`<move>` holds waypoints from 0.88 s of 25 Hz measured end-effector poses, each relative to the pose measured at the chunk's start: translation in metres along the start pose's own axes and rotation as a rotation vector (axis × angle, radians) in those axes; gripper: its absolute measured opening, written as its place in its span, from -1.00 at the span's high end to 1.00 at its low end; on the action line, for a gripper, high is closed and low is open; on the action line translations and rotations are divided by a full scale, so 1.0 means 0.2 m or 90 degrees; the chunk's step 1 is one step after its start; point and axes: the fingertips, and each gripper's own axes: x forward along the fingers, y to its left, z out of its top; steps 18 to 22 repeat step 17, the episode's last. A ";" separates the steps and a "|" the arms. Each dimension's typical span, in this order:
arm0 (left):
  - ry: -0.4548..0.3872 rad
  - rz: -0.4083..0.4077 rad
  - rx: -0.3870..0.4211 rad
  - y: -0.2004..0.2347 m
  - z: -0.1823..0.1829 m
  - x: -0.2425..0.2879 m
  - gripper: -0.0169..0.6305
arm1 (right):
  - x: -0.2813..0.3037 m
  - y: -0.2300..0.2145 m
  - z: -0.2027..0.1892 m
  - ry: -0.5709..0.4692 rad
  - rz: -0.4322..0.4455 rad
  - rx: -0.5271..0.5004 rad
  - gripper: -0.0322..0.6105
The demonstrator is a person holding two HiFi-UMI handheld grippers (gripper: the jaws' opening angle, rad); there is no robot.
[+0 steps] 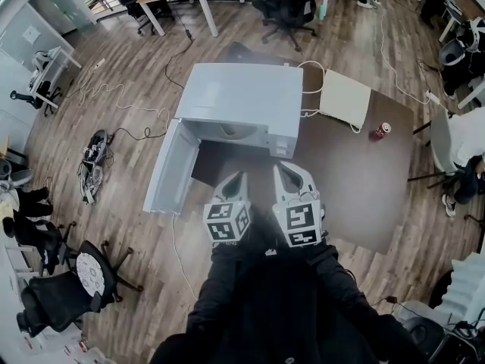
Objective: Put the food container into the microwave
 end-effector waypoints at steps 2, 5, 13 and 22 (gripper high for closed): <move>0.000 -0.001 0.001 -0.01 0.00 -0.01 0.84 | -0.01 0.00 0.01 -0.002 0.000 -0.002 0.83; -0.001 -0.002 0.002 -0.01 0.00 -0.02 0.84 | -0.02 0.01 0.01 -0.004 -0.001 -0.005 0.82; -0.009 -0.004 0.010 -0.03 0.01 -0.05 0.84 | -0.05 0.04 0.01 -0.007 0.002 -0.010 0.83; -0.011 -0.002 0.009 -0.01 0.01 -0.07 0.84 | -0.05 0.08 0.01 -0.010 0.008 -0.014 0.82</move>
